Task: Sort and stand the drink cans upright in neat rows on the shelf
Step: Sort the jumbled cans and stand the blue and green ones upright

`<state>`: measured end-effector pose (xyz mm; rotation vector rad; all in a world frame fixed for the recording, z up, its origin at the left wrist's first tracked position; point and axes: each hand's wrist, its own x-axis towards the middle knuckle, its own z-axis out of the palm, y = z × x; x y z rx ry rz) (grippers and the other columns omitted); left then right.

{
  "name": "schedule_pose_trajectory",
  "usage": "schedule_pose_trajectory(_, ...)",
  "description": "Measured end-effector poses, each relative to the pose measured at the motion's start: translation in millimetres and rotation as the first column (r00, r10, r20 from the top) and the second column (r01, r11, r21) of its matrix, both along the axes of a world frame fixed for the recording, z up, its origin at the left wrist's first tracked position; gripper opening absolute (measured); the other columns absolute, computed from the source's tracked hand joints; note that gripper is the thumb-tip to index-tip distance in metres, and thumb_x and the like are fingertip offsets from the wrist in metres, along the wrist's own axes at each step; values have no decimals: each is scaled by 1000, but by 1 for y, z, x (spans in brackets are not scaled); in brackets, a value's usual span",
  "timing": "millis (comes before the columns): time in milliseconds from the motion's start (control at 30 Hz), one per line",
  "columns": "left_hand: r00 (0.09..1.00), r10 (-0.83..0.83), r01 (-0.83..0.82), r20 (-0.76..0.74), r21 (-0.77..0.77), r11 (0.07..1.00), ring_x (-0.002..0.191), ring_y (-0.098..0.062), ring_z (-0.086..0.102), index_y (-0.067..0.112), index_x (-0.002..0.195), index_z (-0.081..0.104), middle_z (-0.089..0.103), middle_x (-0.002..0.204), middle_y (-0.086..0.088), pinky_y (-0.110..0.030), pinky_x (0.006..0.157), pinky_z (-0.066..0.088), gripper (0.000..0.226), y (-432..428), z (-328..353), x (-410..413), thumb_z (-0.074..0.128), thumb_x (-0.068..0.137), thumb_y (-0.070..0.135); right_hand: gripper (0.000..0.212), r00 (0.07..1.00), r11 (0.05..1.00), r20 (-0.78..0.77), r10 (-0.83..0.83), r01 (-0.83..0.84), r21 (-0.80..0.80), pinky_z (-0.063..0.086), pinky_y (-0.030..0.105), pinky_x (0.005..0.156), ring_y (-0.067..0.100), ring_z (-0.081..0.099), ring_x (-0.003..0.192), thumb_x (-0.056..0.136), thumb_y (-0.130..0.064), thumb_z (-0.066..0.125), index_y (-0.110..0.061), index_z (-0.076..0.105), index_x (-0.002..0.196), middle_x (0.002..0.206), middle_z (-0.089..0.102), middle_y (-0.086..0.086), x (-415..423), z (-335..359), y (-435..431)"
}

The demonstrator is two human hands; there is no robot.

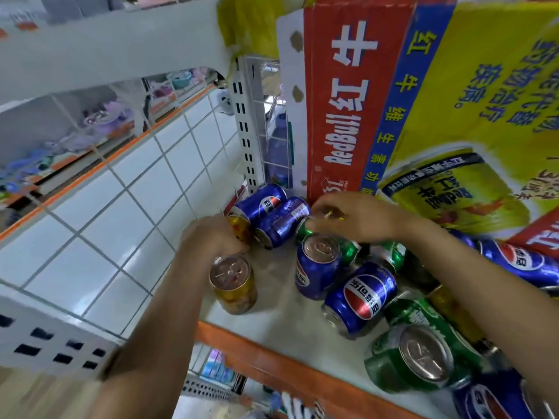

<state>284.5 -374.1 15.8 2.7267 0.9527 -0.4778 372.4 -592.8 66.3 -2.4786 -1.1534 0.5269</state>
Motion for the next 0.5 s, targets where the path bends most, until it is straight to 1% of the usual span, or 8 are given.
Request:
schedule_pose_trajectory(33,1000,5,-5,-30,13,1000,75,-15,54,14,109,58,55,82,-1,-25,59,38,47,1,-1,4,73,76,44,44,996,997,53,-71,70,30,46,30,87,17,58,101,87,-50,57,-14,61,111,110,63,1,11,-3,0)
schedule_pose_trajectory(67,998,26,-25,-58,22,999,75,-15,54,12,110,60,56,84,-3,-25,57,38,47,1,-2,8,75,75,41,43,986,993,116,-119,119,5,46,32,89,21,59,104,88,-45,59,-11,60,115,114,63,5,24,-9,-1)
schedule_pose_trajectory(133,994,70,-65,-86,51,997,72,-15,52,9,113,62,53,79,-4,-22,53,37,46,-2,-4,12,74,77,36,50,962,957,240,-133,187,-220,47,34,91,26,56,109,86,-37,64,-13,50,127,123,58,8,43,-25,-7)
schedule_pose_trajectory(200,993,86,-78,-78,104,992,68,-15,51,9,113,61,52,78,-4,-22,51,37,46,-4,-6,13,75,77,35,62,947,847,306,-102,244,-472,49,37,91,26,53,112,78,-39,70,-16,44,130,124,52,8,53,-44,-14)
schedule_pose_trajectory(233,993,89,-77,-76,142,987,68,-16,52,8,112,62,55,80,-5,-22,51,38,47,-6,-7,12,76,76,35,66,941,809,324,-94,262,-527,49,37,92,26,50,115,75,-41,72,-18,43,129,127,49,8,55,-52,-16)
schedule_pose_trajectory(333,996,41,-20,-78,254,967,79,-17,58,10,109,62,61,87,-4,-24,65,49,50,-11,0,8,77,72,42,68,932,802,351,-89,276,-530,46,42,96,25,47,118,72,-46,72,-20,41,127,127,49,5,59,-63,-19)
schedule_pose_trajectory(400,997,0,21,-76,277,961,85,-18,60,12,107,62,62,89,-2,-26,72,49,53,-13,10,6,77,70,47,68,940,814,322,-113,273,-512,46,39,95,23,50,113,72,-46,72,-21,42,127,125,51,4,60,-59,-22)
schedule_pose_trajectory(500,999,-35,37,-12,275,961,83,-19,60,11,106,62,62,87,-3,-27,73,49,49,-15,25,2,75,73,47,64,962,862,182,-204,264,-432,47,29,80,17,54,95,73,-40,76,-18,46,125,119,54,3,61,-46,-25)
